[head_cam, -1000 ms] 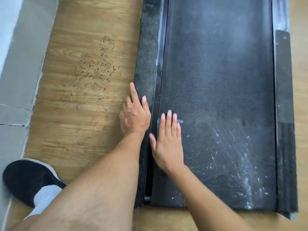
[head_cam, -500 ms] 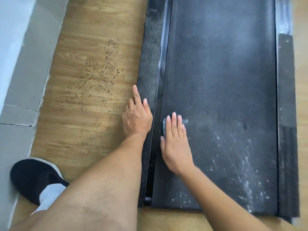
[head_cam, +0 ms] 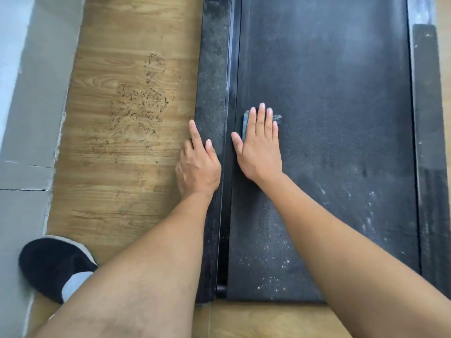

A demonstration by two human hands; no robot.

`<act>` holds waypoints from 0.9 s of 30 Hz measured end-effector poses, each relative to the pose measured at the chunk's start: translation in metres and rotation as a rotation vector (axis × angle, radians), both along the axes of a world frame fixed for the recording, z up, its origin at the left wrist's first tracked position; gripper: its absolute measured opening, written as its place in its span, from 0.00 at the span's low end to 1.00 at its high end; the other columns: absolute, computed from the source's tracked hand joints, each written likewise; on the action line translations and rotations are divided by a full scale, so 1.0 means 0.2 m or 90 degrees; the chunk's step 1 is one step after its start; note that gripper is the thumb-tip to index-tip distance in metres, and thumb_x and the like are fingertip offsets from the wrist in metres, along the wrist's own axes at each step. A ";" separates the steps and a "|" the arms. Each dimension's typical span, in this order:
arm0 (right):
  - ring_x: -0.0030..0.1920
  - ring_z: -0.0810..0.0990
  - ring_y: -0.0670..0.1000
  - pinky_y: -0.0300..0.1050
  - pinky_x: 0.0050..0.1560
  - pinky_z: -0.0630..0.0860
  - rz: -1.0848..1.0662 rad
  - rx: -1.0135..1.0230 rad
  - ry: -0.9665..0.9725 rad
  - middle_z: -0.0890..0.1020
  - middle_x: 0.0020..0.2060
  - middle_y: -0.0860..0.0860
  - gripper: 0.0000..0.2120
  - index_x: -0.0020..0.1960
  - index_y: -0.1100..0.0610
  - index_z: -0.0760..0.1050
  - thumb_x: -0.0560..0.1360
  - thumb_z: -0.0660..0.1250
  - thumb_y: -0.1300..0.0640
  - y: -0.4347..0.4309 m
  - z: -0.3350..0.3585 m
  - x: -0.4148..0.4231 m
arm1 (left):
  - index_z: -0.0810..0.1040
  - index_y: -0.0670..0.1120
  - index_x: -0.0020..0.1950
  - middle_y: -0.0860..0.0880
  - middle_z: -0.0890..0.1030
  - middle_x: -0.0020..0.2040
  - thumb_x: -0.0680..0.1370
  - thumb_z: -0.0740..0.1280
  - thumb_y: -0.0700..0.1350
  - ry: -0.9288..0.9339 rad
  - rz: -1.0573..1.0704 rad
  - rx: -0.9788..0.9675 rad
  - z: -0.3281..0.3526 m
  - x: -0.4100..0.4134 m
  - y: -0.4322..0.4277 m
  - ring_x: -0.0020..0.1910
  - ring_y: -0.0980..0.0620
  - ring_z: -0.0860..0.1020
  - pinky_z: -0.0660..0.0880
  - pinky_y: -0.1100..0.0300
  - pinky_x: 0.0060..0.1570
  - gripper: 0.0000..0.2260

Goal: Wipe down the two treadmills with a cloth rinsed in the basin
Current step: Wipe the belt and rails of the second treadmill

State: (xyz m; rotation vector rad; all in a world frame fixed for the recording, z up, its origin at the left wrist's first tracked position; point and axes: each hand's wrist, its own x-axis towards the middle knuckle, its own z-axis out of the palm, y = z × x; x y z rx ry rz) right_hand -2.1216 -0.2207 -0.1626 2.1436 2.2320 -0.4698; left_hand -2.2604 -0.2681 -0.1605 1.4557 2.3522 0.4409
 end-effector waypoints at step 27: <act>0.84 0.38 0.59 0.57 0.83 0.43 0.018 -0.123 -0.022 0.39 0.84 0.57 0.39 0.85 0.60 0.42 0.85 0.46 0.36 -1.04 0.11 0.39 | 0.65 0.52 0.83 0.53 0.60 0.85 0.85 0.57 0.51 0.096 -0.271 0.119 -0.01 -0.01 -0.02 0.85 0.49 0.56 0.57 0.44 0.82 0.25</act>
